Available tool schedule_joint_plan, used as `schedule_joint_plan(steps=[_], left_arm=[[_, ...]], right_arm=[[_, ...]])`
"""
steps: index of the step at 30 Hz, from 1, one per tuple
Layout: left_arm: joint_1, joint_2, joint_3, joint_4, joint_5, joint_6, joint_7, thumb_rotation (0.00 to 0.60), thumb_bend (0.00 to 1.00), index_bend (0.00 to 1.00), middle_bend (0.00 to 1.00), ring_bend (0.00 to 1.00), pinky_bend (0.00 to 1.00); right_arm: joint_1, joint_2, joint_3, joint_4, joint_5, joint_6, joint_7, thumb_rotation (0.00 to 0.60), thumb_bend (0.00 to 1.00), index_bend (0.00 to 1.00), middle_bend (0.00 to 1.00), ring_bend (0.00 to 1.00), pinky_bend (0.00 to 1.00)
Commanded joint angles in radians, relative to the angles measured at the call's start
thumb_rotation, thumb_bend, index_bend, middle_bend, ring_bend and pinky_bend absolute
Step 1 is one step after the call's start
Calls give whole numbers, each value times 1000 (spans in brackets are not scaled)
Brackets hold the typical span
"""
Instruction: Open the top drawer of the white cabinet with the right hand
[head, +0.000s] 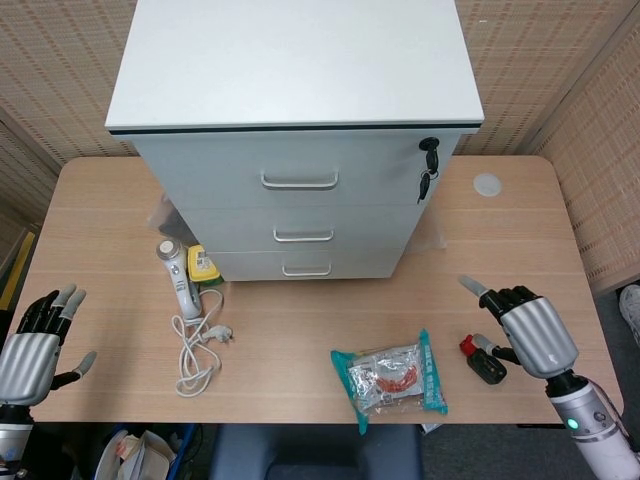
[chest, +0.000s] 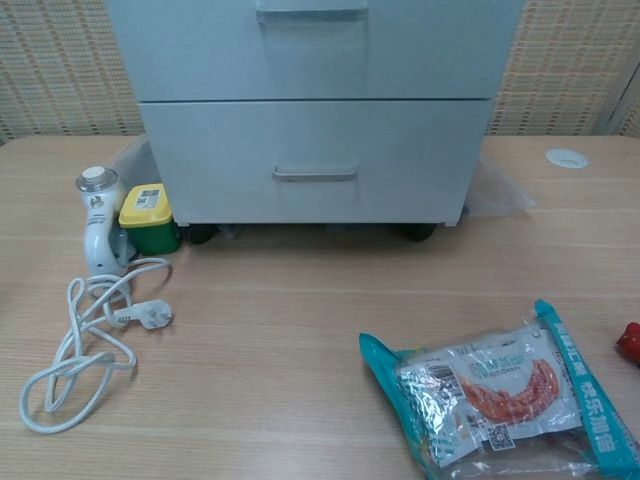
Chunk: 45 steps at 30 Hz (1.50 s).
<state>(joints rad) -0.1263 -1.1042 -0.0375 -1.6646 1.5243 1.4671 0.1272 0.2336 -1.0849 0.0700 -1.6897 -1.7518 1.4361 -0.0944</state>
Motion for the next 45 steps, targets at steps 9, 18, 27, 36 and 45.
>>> schedule_joint_plan(steps=[9, 18, 27, 36, 45], left_arm=[[-8, -1, -4, -3, 0, -5, 5, 600, 249, 0, 0, 0, 92], [-13, -2, -4, -9, 6, -6, 10, 600, 249, 0, 0, 0, 92], [-11, 0, -3, -10, 7, -2, 9, 600, 250, 0, 0, 0, 92], [-11, 2, -1, -12, 6, -2, 11, 600, 250, 0, 0, 0, 92], [-13, 1, 1, -11, 6, -7, 13, 600, 250, 0, 0, 0, 92]], right_arm=[[70, -33, 74, -24, -50, 30, -98, 600, 145, 201, 645, 679, 739], [172, -87, 151, -59, -76, -9, -211, 600, 145, 250, 765, 825, 890], [283, -129, 227, -86, -61, -71, -280, 600, 173, 285, 828, 904, 960], [372, -163, 288, -113, -16, -122, -344, 600, 257, 365, 852, 934, 991], [427, -204, 337, -97, -3, -89, -389, 600, 279, 422, 868, 951, 1000]])
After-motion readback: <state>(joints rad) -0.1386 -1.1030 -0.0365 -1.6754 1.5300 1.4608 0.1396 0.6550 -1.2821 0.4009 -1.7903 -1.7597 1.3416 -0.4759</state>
